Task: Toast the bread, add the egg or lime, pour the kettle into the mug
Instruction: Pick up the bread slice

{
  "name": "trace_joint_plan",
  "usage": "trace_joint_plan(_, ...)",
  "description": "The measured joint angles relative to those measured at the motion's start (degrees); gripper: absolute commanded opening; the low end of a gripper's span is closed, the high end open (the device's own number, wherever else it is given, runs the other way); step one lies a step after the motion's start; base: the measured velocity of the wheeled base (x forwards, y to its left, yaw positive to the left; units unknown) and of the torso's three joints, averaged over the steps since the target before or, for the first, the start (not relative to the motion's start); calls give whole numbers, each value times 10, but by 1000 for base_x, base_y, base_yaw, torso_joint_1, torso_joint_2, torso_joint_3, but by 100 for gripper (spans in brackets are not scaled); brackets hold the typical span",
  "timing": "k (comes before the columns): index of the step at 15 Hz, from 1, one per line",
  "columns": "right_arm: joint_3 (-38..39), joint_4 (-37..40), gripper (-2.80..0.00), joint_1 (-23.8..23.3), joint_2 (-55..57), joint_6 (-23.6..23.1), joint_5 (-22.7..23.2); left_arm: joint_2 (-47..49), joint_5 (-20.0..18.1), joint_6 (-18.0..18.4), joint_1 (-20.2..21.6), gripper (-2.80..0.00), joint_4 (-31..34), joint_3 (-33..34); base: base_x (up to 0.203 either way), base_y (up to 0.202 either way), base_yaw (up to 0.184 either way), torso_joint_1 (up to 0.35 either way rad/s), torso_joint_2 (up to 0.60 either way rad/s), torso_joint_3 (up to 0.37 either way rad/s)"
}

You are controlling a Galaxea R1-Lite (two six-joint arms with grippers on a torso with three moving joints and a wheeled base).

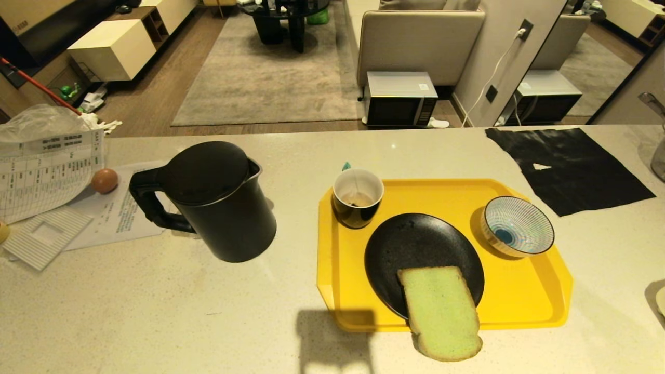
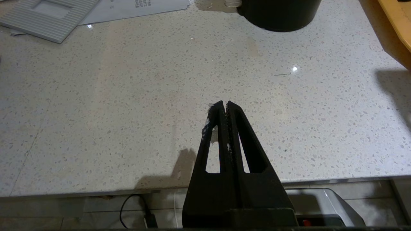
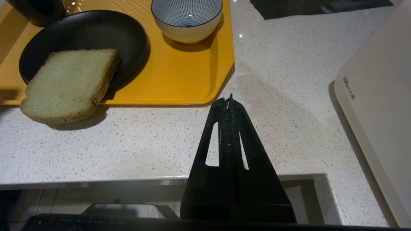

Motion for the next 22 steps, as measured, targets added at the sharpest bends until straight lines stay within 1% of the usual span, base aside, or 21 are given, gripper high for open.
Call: trace_joint_plan(22, 0, 0, -280, 0, 0, 0, 0, 0, 0, 0, 0, -280, 0, 0, 0, 0, 0, 0, 0, 0)
